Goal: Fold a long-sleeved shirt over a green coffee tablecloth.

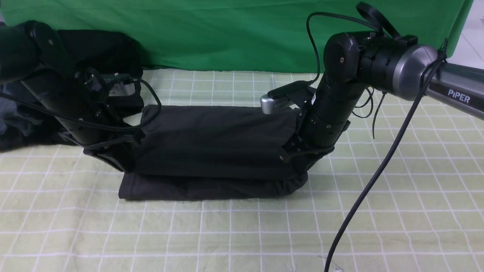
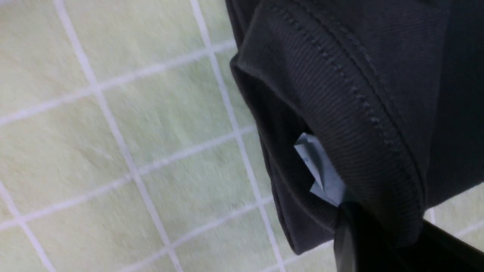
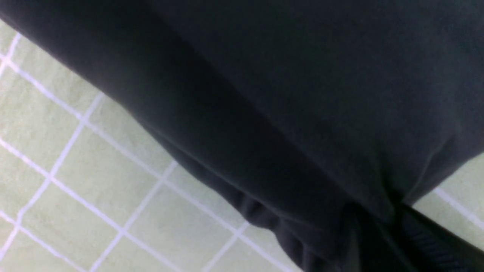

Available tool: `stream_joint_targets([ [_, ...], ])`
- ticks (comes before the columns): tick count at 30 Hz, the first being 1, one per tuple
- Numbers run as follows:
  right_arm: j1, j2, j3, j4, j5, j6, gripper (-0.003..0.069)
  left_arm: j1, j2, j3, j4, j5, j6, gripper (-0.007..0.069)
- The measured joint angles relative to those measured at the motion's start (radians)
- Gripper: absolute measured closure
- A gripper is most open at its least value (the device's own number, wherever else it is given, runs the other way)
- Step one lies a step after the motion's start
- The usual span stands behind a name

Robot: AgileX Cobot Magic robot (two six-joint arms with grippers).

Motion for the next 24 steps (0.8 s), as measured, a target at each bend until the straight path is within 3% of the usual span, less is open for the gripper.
stream_joint_targets([
  [6, -0.001, 0.000, 0.000, 0.000, 0.030, -0.022, 0.0584, -0.001, 0.000, 0.000, -0.004, 0.029, 0.000, 0.0590],
  [10, -0.001, 0.000, -0.001, -0.011, 0.054, -0.023, 0.0485, -0.001, 0.000, 0.000, -0.004, 0.027, -0.009, 0.0575],
  [11, -0.001, 0.000, -0.013, -0.018, 0.076, -0.020, 0.0429, -0.001, 0.000, 0.000, 0.002, 0.040, -0.028, 0.0542],
  [12, -0.001, -0.001, -0.015, -0.021, 0.080, -0.018, 0.0417, -0.001, 0.000, 0.000, 0.003, 0.043, -0.032, 0.0531],
  [15, -0.002, -0.033, -0.035, -0.038, 0.091, 0.035, 0.0365, -0.001, 0.000, -0.014, 0.079, 0.108, -0.101, 0.0403],
  [19, -0.002, -0.117, -0.041, -0.044, 0.089, 0.054, 0.0394, 0.000, -0.012, -0.058, 0.203, 0.139, -0.235, 0.0214],
  [24, -0.002, -0.156, -0.051, -0.041, 0.007, 0.057, 0.0463, 0.001, -0.054, -0.095, 0.223, 0.141, -0.311, 0.0095],
])
